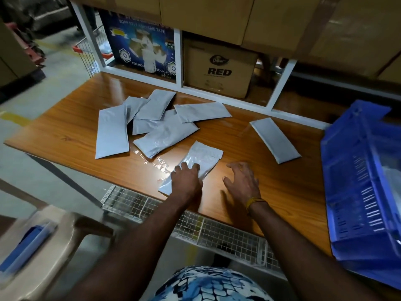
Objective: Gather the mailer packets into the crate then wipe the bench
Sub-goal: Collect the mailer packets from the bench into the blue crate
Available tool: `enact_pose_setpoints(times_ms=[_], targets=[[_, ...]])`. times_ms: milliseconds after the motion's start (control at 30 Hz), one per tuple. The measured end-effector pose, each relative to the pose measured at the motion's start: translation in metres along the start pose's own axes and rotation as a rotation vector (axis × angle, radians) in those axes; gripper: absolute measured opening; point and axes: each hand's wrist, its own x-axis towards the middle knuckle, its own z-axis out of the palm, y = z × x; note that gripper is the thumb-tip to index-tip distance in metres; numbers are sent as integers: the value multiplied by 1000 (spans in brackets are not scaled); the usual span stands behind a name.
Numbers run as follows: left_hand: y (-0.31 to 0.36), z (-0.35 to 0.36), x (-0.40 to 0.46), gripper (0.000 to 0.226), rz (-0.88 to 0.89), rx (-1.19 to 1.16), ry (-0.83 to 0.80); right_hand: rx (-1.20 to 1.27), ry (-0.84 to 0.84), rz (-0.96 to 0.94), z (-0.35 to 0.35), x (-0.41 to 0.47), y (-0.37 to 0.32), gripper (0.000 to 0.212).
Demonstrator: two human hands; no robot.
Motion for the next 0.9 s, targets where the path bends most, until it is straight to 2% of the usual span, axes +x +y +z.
enact_pose_setpoints(times_ms=[267, 400, 633, 767, 900], targets=[[28, 11, 31, 43, -14, -46, -5, -2, 68, 103, -27, 43, 53, 48], [40, 8, 46, 46, -17, 47, 29, 1, 80, 129, -44, 76, 81, 50], [67, -5, 78, 35, -56, -8, 39, -33, 89, 176, -56, 136, 120, 45], [85, -9, 90, 33, -38, -51, 79, -73, 88, 157, -59, 163, 137, 55], [102, -5, 95, 38, -27, -45, 104, -83, 16, 172, -57, 182, 147, 68]])
